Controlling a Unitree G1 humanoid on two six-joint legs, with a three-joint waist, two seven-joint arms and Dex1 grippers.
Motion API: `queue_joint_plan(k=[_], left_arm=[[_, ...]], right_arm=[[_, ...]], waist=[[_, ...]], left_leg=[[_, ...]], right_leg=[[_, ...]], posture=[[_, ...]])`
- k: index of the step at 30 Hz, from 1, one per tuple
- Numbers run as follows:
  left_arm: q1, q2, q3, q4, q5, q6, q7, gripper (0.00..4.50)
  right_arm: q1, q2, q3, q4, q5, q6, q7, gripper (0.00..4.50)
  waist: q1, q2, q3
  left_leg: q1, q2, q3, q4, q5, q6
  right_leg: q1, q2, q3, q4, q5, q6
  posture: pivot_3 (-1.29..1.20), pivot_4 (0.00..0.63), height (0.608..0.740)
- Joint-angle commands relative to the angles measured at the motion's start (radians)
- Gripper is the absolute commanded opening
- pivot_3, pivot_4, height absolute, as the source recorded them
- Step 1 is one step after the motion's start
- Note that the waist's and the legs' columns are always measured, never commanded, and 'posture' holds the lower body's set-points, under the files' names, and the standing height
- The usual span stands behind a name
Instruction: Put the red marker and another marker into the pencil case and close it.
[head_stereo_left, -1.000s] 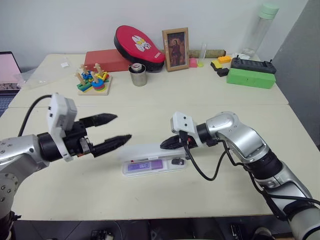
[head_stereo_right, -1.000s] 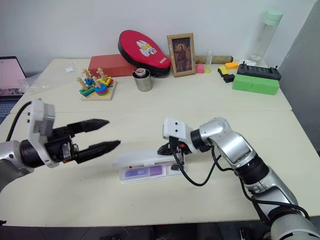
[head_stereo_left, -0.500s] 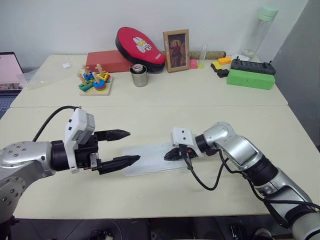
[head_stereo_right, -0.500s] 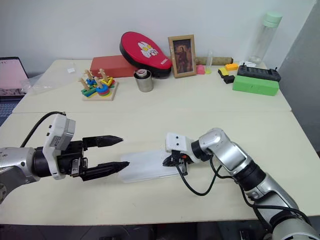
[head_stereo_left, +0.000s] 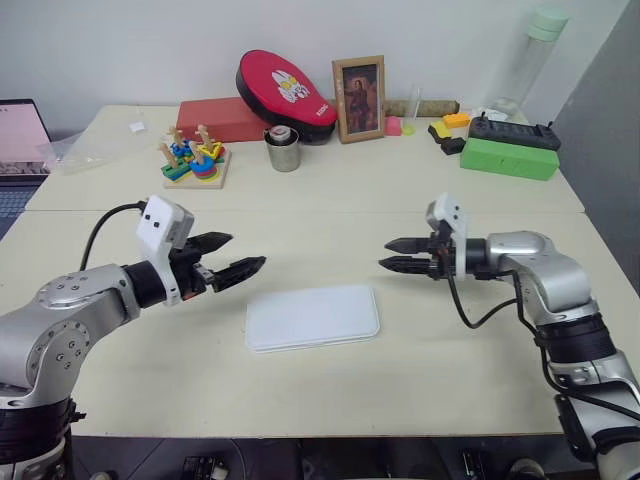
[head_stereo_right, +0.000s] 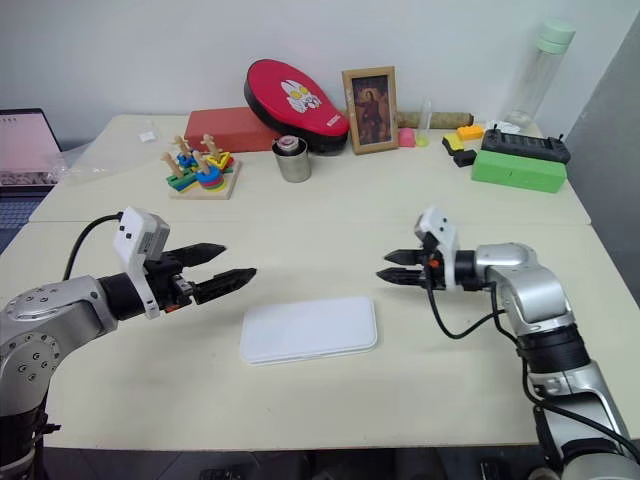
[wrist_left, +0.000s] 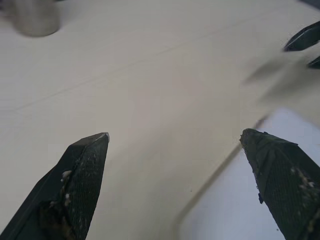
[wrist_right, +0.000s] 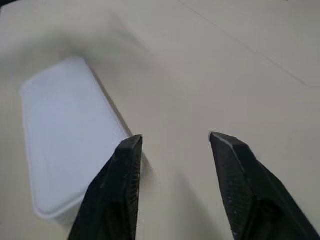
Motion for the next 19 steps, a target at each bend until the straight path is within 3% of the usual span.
queue_joint_plan(k=[1, 7, 12, 19], left_arm=[[0.013, 0.023, 0.067, 0.036, 0.063, -0.062, -0.012, 4.50], [0.073, 0.045, 0.159, 0.105, 0.128, -0.104, -0.031, 4.50], [0.132, 0.046, 0.246, 0.131, 0.148, -0.114, -0.041, 4.50], [0.161, 0.020, 0.274, 0.096, 0.139, -0.097, -0.040, 4.50]], right_arm=[[-0.006, -0.017, -0.041, -0.019, 0.023, -0.005, -0.005, 3.22], [-0.002, -0.074, -0.069, -0.024, 0.026, 0.014, 0.001, 4.43], [0.003, -0.101, -0.083, -0.019, 0.023, 0.012, -0.004, 4.43], [0.024, -0.096, -0.076, -0.048, 0.031, 0.028, -0.016, 4.43]], waist=[[0.001, 0.000, 0.000], [0.006, 0.000, 0.000], [0.007, 0.000, 0.000], [0.009, 0.000, 0.000]], left_leg=[[0.000, 0.000, 0.000, 0.000, 0.000, 0.000], [-0.001, 0.000, 0.000, 0.000, 0.000, 0.000], [-0.001, 0.000, 0.000, 0.000, 0.000, 0.000], [-0.001, 0.000, 0.000, 0.000, 0.000, 0.000]], right_leg=[[0.000, 0.000, 0.000, 0.000, 0.000, 0.000], [0.000, 0.000, 0.000, 0.000, 0.000, 0.000], [0.000, 0.000, -0.001, -0.001, 0.000, 0.000], [0.001, 0.000, -0.001, -0.001, 0.000, 0.000]], posture=[[0.00, 0.150, 0.740], [0.00, 0.150, 0.740], [0.00, 0.150, 0.740], [0.00, 0.150, 0.740]])
